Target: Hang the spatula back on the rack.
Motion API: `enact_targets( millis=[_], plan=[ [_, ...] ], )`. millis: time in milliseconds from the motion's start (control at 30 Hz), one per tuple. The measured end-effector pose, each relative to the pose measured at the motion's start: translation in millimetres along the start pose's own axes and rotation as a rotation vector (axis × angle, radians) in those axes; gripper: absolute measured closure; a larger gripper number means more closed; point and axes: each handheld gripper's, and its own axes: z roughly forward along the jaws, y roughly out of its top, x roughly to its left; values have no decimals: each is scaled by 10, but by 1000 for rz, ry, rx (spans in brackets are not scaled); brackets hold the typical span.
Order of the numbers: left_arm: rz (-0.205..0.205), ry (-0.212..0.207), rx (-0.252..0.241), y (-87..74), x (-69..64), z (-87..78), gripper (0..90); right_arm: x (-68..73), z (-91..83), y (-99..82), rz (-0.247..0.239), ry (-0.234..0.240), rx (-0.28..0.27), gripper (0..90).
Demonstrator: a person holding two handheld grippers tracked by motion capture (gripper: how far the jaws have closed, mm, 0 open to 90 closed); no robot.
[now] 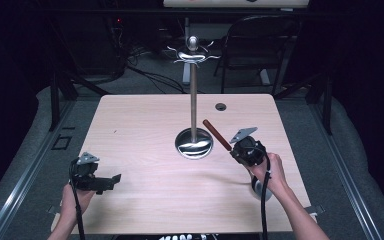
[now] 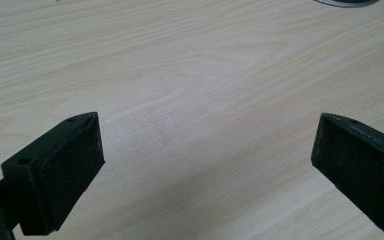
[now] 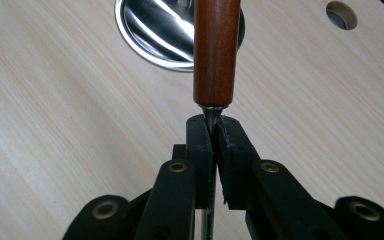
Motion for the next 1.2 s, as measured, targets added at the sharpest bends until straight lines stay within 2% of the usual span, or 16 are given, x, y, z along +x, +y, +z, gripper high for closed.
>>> enact_targets(
  millis=[300,433,733,1000,1200],
  plan=[
    [11,-5,3,4,-8,6,4,-19,-44,100,19,-29,-49,853],
    [7,-7,1,4,-12,10,4,-33,-56,132,45,-41,-79,853],
    [10,-11,-2,3,-23,17,4,-78,-77,133,73,-43,-109,853],
    [5,-17,0,-4,-11,3,3,-110,-68,208,89,-47,-139,854],
    [9,-20,2,0,-16,6,4,-112,-121,266,106,-50,-203,855]
  ],
)
